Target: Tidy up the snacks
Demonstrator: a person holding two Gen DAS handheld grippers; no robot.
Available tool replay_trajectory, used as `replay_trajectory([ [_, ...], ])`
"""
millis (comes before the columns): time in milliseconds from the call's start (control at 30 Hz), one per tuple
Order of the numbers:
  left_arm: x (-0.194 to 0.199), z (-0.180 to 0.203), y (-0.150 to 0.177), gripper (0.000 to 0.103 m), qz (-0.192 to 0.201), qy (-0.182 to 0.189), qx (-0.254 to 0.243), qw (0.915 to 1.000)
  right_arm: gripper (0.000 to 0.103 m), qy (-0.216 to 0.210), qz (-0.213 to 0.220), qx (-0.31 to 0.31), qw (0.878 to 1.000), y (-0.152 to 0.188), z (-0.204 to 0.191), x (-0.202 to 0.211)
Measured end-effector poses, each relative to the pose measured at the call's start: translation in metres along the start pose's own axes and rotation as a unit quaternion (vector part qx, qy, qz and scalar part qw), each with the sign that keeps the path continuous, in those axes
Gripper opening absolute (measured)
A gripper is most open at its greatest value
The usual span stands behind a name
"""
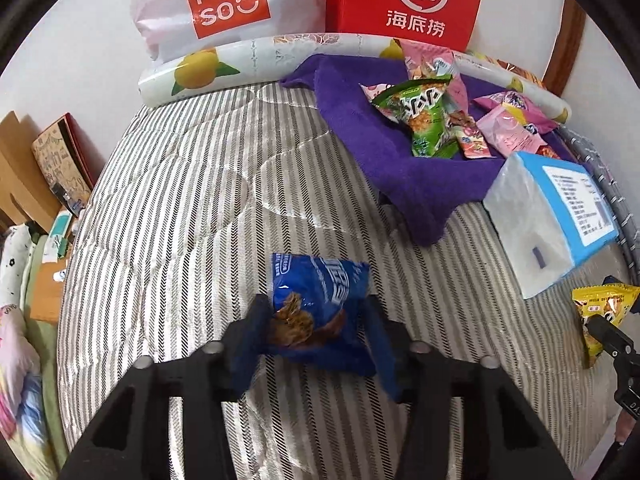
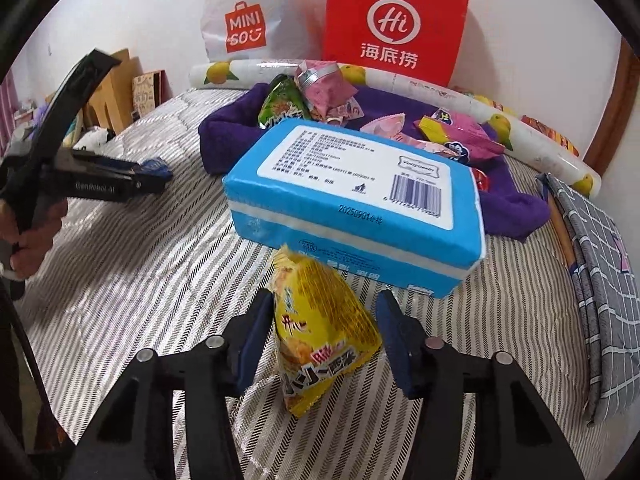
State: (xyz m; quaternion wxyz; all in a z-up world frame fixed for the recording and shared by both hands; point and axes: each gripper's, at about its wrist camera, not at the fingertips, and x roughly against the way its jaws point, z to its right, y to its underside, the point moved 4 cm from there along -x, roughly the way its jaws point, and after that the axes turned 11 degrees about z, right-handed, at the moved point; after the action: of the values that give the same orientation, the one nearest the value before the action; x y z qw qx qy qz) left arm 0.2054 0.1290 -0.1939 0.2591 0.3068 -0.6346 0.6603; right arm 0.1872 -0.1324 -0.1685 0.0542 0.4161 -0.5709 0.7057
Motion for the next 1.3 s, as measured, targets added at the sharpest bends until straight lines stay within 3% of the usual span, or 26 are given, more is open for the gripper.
replay_trajectory([
  [333,0.031,0.011,-0.001,0.041,0.023,0.038,0.023,0.9988,0.043,0.006,0.006,-0.041,0.999,-0.003,0.012,0.023],
  [633,0.074,0.041,-0.015,0.041,0.046,0.072,0.039,0.9956,0.041,0.018,0.037,-0.070,0.997,-0.021,0.029,0.069],
  [1000,0.110,0.094,-0.056,0.041,0.073,0.100,0.061,0.9904,0.041,0.058,0.089,-0.082,0.991,-0.070,0.083,0.118],
  [1300,0.108,0.128,-0.086,0.041,0.083,0.109,0.099,0.9856,0.041,0.051,0.103,-0.093,0.989,-0.099,0.130,0.112],
])
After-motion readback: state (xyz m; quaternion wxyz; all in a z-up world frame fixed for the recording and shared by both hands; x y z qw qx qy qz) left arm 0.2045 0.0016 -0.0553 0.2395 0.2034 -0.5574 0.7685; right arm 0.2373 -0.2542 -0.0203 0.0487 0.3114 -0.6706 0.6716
